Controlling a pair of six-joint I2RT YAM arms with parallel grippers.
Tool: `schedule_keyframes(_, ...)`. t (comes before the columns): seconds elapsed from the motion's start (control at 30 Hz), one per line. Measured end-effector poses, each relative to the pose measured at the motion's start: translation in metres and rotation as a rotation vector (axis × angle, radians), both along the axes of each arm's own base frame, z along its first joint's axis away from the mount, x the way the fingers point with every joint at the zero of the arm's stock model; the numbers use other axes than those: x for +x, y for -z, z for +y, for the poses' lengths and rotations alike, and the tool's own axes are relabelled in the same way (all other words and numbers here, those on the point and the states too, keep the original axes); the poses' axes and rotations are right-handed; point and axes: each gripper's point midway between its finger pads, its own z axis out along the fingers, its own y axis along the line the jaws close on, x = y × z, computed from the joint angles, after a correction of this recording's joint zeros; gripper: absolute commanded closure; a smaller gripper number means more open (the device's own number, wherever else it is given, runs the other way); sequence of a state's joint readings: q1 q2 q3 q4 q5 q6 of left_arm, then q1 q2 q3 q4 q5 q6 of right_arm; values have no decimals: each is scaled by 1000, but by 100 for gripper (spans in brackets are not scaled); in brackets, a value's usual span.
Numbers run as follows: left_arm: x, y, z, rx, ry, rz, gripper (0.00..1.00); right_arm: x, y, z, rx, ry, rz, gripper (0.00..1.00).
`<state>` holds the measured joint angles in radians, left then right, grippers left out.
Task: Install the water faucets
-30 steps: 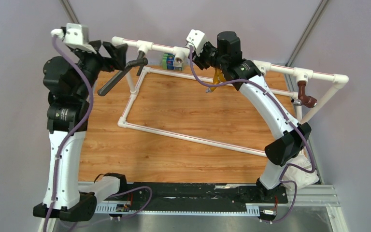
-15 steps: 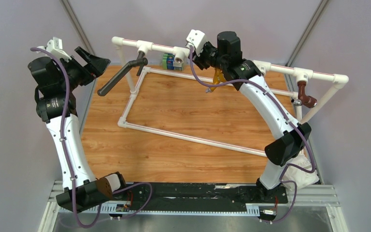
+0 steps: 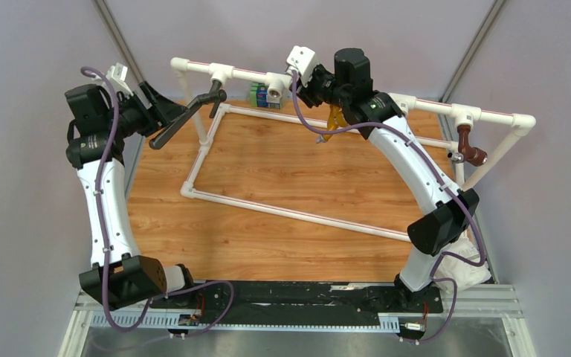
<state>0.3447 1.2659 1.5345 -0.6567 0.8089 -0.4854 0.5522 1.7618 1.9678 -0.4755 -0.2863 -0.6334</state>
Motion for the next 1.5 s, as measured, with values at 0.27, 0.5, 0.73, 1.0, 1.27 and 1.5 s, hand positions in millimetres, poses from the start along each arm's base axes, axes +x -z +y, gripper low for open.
schedule_keyframes(0.27,8,30,-16,28,72,104,46,0,0,0,0,0,0,100)
schedule_keyframes(0.5,5,19,-30,62,119,73,91,0,0,0,0,0,0,100)
schedule_keyframes(0.73,5,14,-31,103,131,74,100,0,0,0,1,1,-2,100)
schedule_keyframes(1.0,8,6,-28,344,94,11,100,1,0,0,0,4,-2,100)
schedule_keyframes(1.27,7,0,-33,657,60,-85,100,1,0,-1,-1,7,-2,100)
schedule_keyframes(1.5,6,-12,-37,969,22,-171,100,1,0,-1,-2,8,-2,100)
